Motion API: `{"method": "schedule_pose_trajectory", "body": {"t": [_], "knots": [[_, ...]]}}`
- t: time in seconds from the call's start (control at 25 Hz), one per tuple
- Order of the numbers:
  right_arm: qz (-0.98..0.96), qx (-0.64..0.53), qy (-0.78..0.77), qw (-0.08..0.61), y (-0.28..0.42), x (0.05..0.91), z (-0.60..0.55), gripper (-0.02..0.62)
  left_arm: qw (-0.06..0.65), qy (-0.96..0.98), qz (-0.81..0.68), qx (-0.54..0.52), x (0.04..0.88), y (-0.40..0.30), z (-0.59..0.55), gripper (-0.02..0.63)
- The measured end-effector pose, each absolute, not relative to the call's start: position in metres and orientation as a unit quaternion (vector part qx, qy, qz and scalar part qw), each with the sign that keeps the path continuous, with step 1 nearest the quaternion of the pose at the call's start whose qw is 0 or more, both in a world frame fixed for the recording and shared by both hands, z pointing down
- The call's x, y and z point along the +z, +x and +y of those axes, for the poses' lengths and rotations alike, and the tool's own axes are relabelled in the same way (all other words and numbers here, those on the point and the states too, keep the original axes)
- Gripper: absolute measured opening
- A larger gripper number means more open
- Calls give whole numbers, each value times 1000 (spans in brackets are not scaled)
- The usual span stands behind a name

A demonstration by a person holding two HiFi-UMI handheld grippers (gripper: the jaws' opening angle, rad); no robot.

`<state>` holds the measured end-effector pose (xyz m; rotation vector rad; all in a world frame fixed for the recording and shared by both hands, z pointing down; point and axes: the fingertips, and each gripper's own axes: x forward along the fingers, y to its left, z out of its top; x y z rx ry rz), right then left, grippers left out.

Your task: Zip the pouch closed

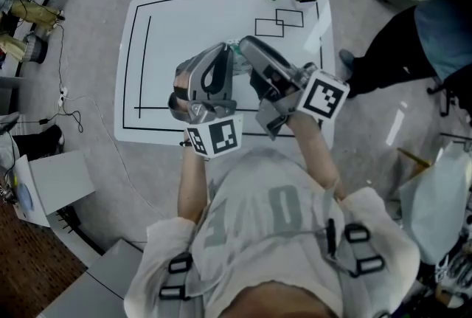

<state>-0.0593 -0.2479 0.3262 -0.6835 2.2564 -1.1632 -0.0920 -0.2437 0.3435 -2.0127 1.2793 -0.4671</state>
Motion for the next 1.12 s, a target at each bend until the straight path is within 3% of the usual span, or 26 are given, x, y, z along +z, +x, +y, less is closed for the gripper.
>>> {"method": "schedule_pose_trajectory", "body": {"t": [0.24, 0.4, 1.12], "knots": [[820, -446, -244, 263, -57, 328, -250, 86, 402, -749, 481, -215, 347, -86, -241, 18], [810, -458, -247, 273, -55, 329, -251, 35, 420, -743, 471, -224, 349, -79, -238, 20], [807, -425, -335, 237, -29, 351, -254, 9, 323, -744, 562, -159, 327, -125, -246, 17]]}}
